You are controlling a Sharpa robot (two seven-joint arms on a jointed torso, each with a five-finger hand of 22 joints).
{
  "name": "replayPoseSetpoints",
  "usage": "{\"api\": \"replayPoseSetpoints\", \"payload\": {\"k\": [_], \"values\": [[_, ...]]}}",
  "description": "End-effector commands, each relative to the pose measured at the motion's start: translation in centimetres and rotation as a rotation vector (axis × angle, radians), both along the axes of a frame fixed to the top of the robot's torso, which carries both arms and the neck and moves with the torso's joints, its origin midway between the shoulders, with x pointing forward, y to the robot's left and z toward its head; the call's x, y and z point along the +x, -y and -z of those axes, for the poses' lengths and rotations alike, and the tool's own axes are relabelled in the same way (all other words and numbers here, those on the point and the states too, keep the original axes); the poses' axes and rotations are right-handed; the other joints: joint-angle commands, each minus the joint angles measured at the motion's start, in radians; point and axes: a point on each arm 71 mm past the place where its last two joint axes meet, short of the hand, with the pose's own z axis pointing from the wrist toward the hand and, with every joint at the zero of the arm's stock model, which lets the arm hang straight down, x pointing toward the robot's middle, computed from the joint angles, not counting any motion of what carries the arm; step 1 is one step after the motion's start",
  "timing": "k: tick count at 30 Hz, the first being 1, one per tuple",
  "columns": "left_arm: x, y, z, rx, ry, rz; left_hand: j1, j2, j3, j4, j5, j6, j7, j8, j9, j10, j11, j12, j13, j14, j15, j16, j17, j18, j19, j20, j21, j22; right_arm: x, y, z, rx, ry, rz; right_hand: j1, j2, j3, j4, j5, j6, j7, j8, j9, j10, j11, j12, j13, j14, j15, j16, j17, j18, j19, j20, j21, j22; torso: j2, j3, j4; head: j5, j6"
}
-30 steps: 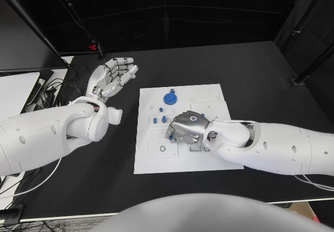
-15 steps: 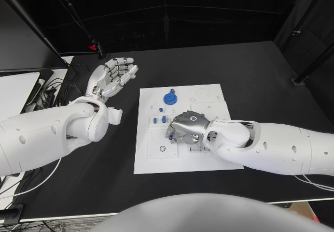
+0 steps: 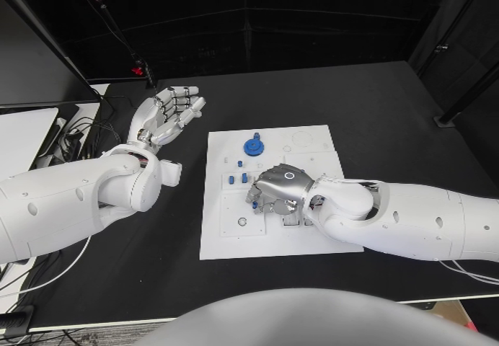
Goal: Assemble the parts on the task board
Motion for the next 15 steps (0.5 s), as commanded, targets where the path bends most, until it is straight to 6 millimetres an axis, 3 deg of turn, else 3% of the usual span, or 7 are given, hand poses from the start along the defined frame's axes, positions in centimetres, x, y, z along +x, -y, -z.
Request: {"api": "replayPoseSetpoints", "payload": {"k": [1, 8, 15], "values": [[-0.3, 0.2, -0.9, -0.037, 0.123, 0.032, 0.0, 0.007, 0.002, -0.002, 0.004, -0.009, 0.148, 0.005, -0.002, -0.006, 0.002, 0.004, -0.002, 0.003, -0.001, 0.005, -0.001, -0.008, 0.005, 0.003, 0.005, -0.002, 0.0, 0.0, -0.4, 0.036, 0.024, 0.008, -0.015, -0.002, -0.006, 0.0, 0.002, -0.012, -0.001, -0.002, -0.001, -0.008, 0.001, -0.003, 0.001, 0.09, 0.007, -0.005, 0.182, 0.011, 0.034, 0.007, -0.004, 0.21, 0.0, 0.0005, 0.001, 0.001, 0.0], [-0.3, 0.1, -0.9, -0.037, 0.123, 0.032, 0.0, 0.007, 0.002, -0.002, 0.004, -0.009, 0.148, 0.005, -0.002, -0.006, 0.002, 0.004, -0.002, 0.003, -0.001, 0.005, -0.001, -0.008, 0.005, 0.003, 0.005, -0.002, 0.0, 0.1, -0.5, 0.061, 0.026, 0.008, -0.05, -0.017, -0.021, 0.001, 0.002, -0.029, 0.006, 0.0, 0.0, -0.014, 0.001, -0.002, 0.002, 0.086, 0.007, -0.013, 0.165, 0.011, 0.033, 0.007, -0.007, 0.208, 0.0, 0.0003, 0.0004, 0.001, 0.0], [-0.3, 0.1, -0.9, -0.038, 0.122, 0.033, 0.0, 0.007, 0.002, -0.002, 0.004, -0.009, 0.148, 0.005, -0.002, -0.006, 0.002, 0.004, -0.002, 0.003, -0.001, 0.005, -0.001, -0.008, 0.005, 0.003, 0.005, -0.002, -0.1, 1.0, -1.1, 0.187, -0.022, 0.043, -0.151, -0.055, -0.057, 0.002, 0.002, -0.053, 0.022, 0.001, 0.001, -0.023, 0.003, 0.0, 0.003, 0.072, 0.006, -0.046, 0.096, 0.013, 0.03, 0.006, -0.015, 0.204, 0.0, 0.0, 0.0003, 0.002, 0.0]]}}
